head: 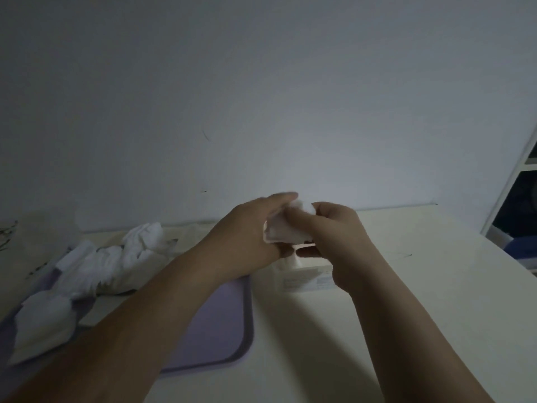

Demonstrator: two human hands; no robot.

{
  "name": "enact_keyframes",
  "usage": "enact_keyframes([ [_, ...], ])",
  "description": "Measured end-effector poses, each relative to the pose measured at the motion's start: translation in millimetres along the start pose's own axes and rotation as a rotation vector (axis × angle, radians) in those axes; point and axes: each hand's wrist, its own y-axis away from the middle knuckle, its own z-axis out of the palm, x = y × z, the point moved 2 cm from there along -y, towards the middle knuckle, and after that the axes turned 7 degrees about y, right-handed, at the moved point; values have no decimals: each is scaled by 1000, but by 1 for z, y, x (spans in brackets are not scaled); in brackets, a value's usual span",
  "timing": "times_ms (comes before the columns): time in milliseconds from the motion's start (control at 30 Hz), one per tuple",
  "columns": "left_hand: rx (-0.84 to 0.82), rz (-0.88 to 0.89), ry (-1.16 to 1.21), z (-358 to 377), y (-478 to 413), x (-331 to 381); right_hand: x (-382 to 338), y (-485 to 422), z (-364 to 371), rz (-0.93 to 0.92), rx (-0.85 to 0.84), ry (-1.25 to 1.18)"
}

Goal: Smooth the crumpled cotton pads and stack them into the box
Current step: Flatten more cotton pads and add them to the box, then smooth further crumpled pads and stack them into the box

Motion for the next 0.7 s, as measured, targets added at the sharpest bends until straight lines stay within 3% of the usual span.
enact_keyframes([
  [100, 49, -113, -50, 1, -4, -8, 2, -7, -17, -106, 299, 246],
  [167, 80, -199, -96, 3, -3, -16, 7, -10, -23, -110, 367, 508],
  [367, 34, -303, 21, 21, 3, -26, 33, -21, -6, -16, 290, 878],
  [700, 145, -204, -33, 38, 6, -34, 31, -29, 5, -29, 168, 831],
])
